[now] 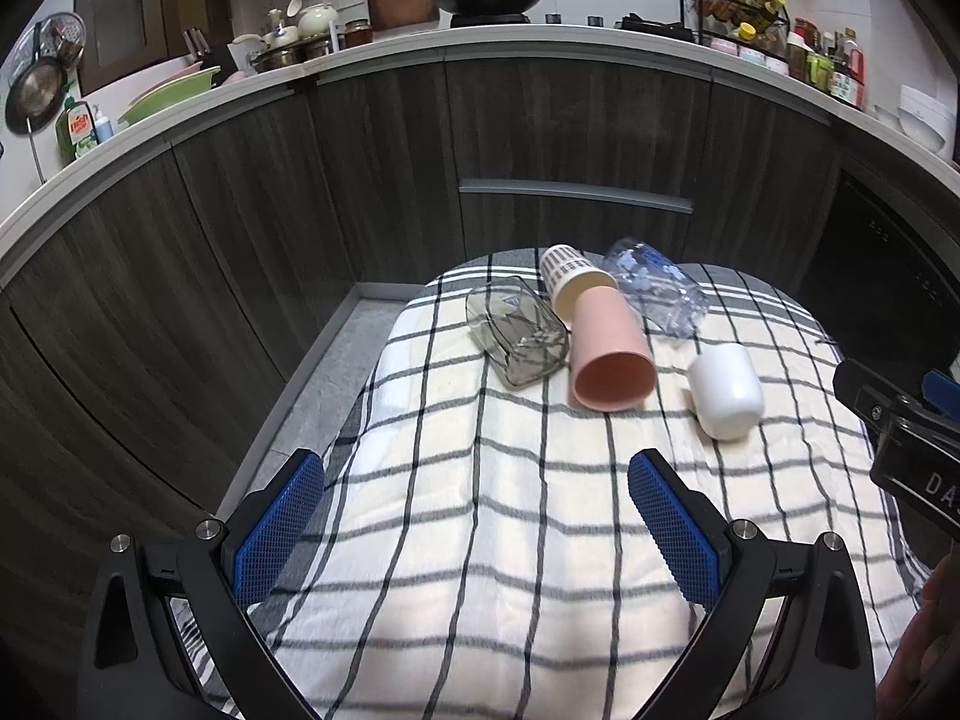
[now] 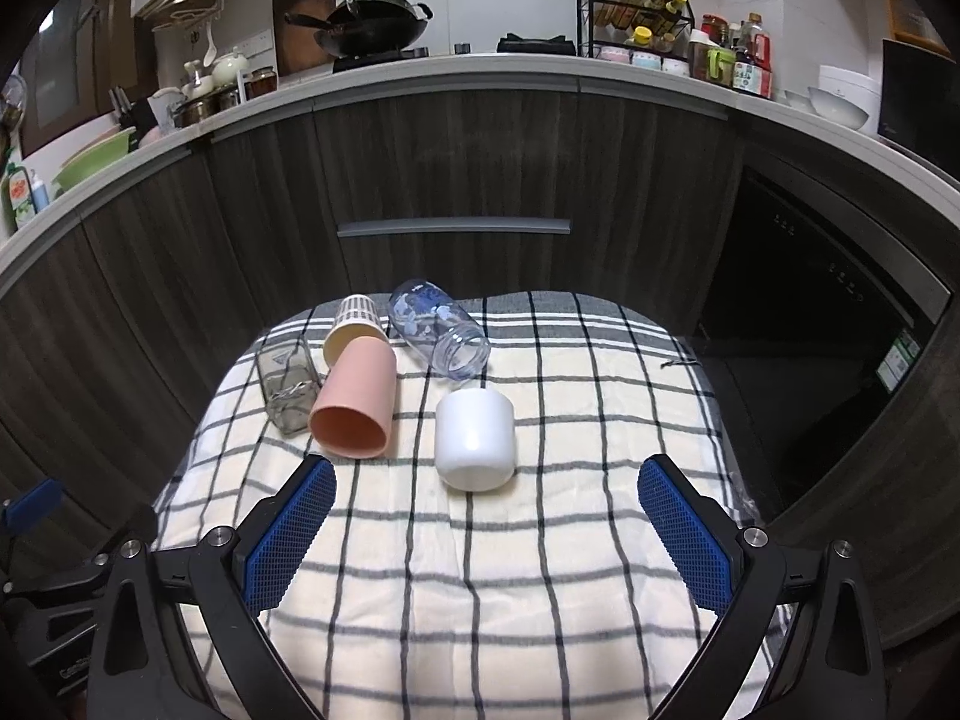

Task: Flip cup upside down
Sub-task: 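Move the right gripper to the white cup and close around it, then lift the white cup off the cloth with the right gripper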

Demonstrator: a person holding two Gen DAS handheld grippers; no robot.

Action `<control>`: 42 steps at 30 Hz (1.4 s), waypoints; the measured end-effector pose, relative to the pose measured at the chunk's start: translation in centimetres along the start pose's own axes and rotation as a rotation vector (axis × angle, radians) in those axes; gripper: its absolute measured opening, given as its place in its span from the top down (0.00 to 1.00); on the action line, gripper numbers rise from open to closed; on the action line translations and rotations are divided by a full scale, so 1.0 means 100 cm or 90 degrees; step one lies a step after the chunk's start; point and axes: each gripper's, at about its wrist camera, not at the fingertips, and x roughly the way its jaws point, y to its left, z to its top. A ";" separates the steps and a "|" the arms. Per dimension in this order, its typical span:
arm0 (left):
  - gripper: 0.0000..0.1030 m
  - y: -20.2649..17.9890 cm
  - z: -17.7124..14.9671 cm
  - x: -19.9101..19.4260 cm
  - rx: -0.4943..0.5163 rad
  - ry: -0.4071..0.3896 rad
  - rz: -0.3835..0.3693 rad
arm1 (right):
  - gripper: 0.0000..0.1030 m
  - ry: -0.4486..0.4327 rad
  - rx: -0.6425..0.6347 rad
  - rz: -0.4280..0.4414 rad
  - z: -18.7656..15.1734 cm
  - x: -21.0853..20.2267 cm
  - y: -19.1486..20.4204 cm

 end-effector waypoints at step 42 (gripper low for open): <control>0.00 0.013 -0.014 0.088 -0.029 0.045 0.030 | 0.34 0.177 0.021 0.026 -0.015 0.168 0.017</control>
